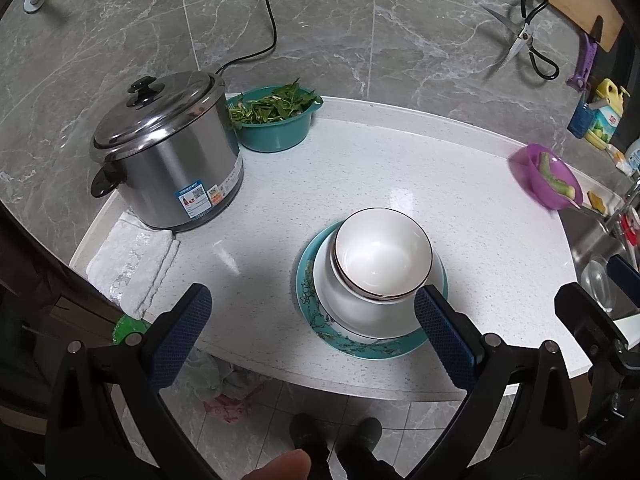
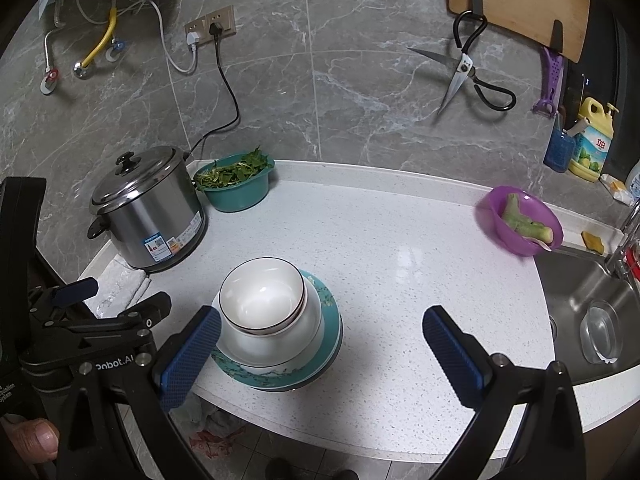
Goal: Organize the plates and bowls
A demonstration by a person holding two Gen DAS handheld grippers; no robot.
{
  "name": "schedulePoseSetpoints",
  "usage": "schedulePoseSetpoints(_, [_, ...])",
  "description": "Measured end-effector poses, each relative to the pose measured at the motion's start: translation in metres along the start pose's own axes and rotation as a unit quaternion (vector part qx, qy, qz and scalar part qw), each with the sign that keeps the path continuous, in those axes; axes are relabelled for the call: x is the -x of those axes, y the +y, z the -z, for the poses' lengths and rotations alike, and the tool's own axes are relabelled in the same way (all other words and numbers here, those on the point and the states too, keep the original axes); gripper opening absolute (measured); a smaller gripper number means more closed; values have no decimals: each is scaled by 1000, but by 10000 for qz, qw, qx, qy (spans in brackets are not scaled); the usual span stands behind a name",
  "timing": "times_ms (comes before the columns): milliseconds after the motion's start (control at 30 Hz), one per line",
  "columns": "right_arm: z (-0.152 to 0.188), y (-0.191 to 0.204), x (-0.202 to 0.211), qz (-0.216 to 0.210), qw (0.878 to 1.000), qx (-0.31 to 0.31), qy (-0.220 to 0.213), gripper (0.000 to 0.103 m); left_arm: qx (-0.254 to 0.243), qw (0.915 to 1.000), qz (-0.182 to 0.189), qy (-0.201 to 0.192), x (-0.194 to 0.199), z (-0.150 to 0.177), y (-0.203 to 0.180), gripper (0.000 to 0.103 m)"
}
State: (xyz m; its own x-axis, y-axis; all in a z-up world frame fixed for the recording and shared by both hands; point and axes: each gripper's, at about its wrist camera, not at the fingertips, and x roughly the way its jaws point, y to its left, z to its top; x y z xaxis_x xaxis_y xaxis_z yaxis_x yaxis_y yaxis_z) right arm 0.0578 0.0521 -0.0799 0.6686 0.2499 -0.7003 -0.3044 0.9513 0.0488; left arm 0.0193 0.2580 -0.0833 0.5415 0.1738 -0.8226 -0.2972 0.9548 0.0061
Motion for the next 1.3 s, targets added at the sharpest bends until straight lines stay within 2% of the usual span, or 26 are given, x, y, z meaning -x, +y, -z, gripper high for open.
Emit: schedulePoseSetpoints(1300, [1,-5,-2,61,10000,-78,7,103,-68,9999,97,-19,-5,-6,-5,103])
